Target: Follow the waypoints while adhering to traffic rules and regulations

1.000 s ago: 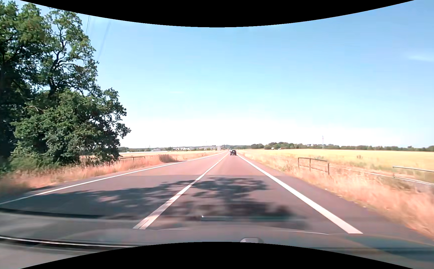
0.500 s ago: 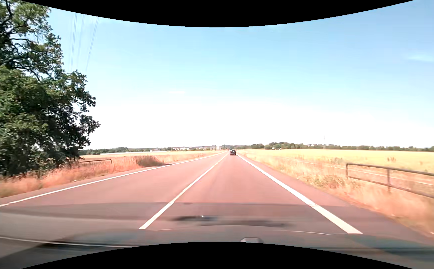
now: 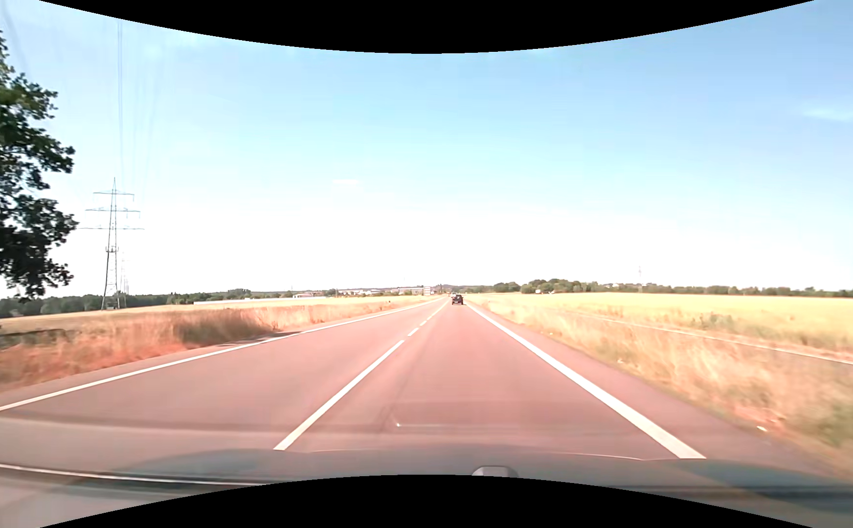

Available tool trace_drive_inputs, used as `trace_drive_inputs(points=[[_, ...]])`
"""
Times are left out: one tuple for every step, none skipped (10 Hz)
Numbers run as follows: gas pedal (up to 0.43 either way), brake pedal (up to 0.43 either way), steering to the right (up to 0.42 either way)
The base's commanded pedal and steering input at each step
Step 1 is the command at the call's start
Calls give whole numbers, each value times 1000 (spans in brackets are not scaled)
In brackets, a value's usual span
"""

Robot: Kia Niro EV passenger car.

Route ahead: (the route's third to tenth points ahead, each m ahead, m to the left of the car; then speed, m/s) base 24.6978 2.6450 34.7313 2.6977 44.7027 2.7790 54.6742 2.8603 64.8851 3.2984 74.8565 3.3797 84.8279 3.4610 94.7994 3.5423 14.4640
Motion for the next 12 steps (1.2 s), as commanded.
trace_drive_inputs(points=[[311, 0, -5], [311, 0, -5], [311, 0, -5], [311, 0, -5], [311, 0, -5], [311, 0, -5], [311, 0, -5], [311, 0, -5], [311, 0, -5], [311, 0, -5], [311, 0, -5], [311, 0, -5]])
